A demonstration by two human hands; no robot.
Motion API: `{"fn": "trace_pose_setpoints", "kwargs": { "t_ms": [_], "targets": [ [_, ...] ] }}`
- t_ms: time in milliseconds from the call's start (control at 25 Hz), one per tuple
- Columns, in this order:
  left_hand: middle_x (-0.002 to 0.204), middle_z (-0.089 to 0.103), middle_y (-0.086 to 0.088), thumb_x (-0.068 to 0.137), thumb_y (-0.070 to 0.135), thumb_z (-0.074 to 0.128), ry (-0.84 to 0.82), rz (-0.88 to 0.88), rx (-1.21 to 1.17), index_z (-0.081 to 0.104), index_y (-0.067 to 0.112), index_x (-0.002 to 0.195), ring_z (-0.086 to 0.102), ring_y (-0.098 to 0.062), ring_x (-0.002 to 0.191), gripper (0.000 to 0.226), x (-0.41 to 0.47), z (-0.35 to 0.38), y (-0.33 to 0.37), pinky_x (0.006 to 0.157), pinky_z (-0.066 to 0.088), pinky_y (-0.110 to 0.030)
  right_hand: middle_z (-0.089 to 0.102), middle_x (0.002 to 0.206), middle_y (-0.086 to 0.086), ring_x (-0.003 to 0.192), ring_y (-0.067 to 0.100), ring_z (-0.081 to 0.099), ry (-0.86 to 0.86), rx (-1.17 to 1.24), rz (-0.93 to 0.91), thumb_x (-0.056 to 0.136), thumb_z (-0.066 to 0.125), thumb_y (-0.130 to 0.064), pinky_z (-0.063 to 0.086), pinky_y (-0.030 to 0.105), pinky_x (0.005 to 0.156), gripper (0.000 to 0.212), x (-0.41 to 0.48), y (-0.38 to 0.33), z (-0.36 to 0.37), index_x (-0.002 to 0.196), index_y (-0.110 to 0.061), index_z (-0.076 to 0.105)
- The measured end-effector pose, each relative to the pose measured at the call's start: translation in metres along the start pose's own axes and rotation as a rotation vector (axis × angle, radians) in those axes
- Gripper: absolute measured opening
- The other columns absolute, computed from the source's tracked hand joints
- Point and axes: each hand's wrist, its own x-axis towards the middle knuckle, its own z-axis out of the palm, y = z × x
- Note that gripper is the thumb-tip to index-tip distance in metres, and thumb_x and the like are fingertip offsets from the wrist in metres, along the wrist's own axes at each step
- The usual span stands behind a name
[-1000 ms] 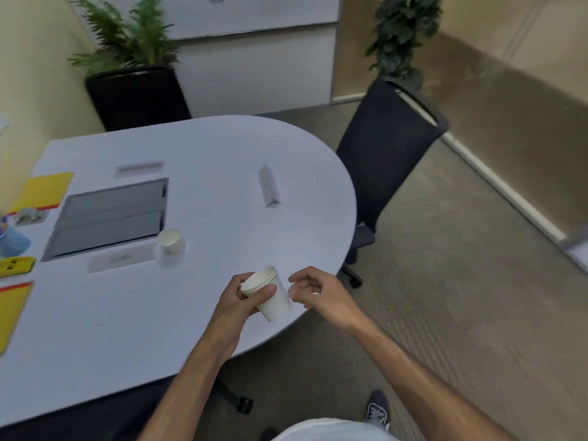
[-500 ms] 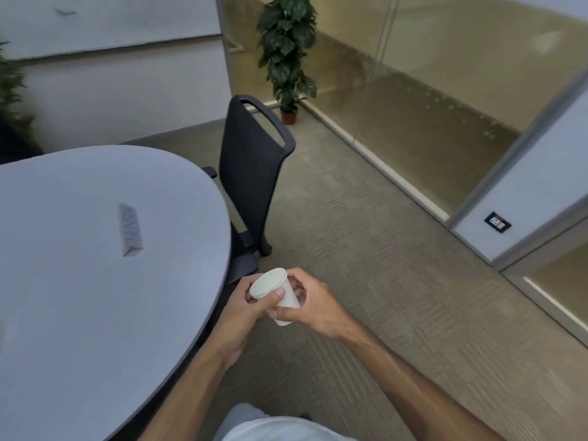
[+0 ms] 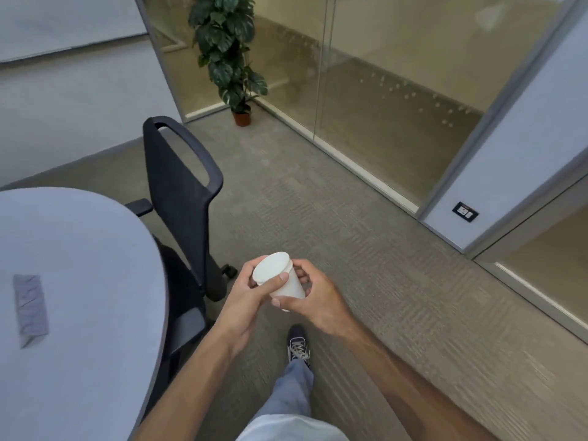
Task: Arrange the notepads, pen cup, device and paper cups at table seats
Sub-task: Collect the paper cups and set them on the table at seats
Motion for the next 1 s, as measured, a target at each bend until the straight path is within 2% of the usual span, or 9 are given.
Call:
{"fn": "trace_pose_setpoints", "kwargs": {
  "t_ms": [160, 320, 480, 600, 720, 880, 1000],
  "targets": [
    [0.117, 0.069, -0.001, 0.073, 0.028, 0.082, -0.024, 0.045, -0.018, 0.06, 0.02, 0.127, 0.061, -0.016, 0.109, 0.058, 0.099, 0.018, 0.044, 0.092, 0.047, -0.033, 0.069, 0.108, -0.012, 0.097, 0.003, 0.065, 0.017, -0.046, 0.046, 0.067, 0.089, -0.033, 0.055, 0.024, 0.084, 0.064, 0.086, -0.006, -0.047, 0.123, -0.031, 0.058],
    [0.114, 0.067, 0.001, 0.077, 0.031, 0.079, -0.032, 0.128, -0.03, 0.057, 0.018, 0.129, 0.06, -0.013, 0.106, 0.058, 0.193, 0.037, 0.103, 0.095, 0.046, -0.033, 0.07, 0.108, -0.01, 0.095, 0.004, 0.066, 0.039, -0.061, 0.055, 0.067, 0.089, -0.03, 0.056, 0.025, 0.083, 0.066, 0.17, -0.018, -0.093, 0.126, -0.027, 0.058],
    [0.111, 0.067, 0.004, 0.075, 0.03, 0.083, 0.013, 0.193, -0.112, 0.056, 0.014, 0.131, 0.061, -0.011, 0.103, 0.064, 0.262, 0.047, 0.151, 0.089, 0.048, -0.03, 0.068, 0.108, -0.01, 0.089, -0.002, 0.064, 0.054, -0.061, 0.069, 0.068, 0.089, -0.025, 0.051, 0.012, 0.075, 0.066, 0.24, -0.027, -0.126, 0.127, -0.024, 0.058],
    [0.112, 0.067, 0.003, 0.078, 0.028, 0.079, 0.059, 0.198, -0.134, 0.056, 0.018, 0.129, 0.061, -0.016, 0.103, 0.057, 0.309, 0.044, 0.175, 0.091, 0.048, -0.037, 0.068, 0.107, -0.01, 0.087, -0.004, 0.062, 0.032, -0.049, 0.083, 0.07, 0.088, -0.023, 0.049, 0.008, 0.07, 0.063, 0.297, -0.03, -0.148, 0.126, -0.023, 0.059],
    [0.115, 0.066, 0.0, 0.078, 0.029, 0.077, 0.115, 0.196, -0.163, 0.057, 0.022, 0.124, 0.063, -0.018, 0.101, 0.051, 0.358, 0.039, 0.192, 0.084, 0.052, -0.037, 0.068, 0.106, -0.009, 0.089, 0.001, 0.063, 0.016, -0.049, 0.062, 0.071, 0.088, -0.024, 0.05, 0.011, 0.07, 0.059, 0.363, -0.034, -0.17, 0.122, -0.025, 0.059],
    [0.117, 0.064, 0.001, 0.075, 0.023, 0.078, 0.221, 0.206, -0.188, 0.057, 0.024, 0.122, 0.064, -0.017, 0.101, 0.052, 0.43, 0.03, 0.215, 0.081, 0.054, -0.038, 0.07, 0.108, -0.008, 0.097, 0.01, 0.066, -0.033, -0.035, 0.014, 0.071, 0.088, -0.029, 0.054, 0.024, 0.08, 0.058, 0.466, -0.037, -0.195, 0.121, -0.026, 0.059],
    [0.116, 0.065, 0.002, 0.074, 0.021, 0.078, 0.34, 0.21, -0.21, 0.055, 0.022, 0.127, 0.067, -0.015, 0.099, 0.058, 0.476, 0.02, 0.232, 0.081, 0.054, -0.037, 0.071, 0.107, -0.008, 0.096, 0.007, 0.067, -0.122, -0.036, -0.007, 0.067, 0.087, -0.033, 0.054, 0.022, 0.078, 0.059, 0.543, -0.046, -0.203, 0.119, -0.027, 0.06]
  ]
}}
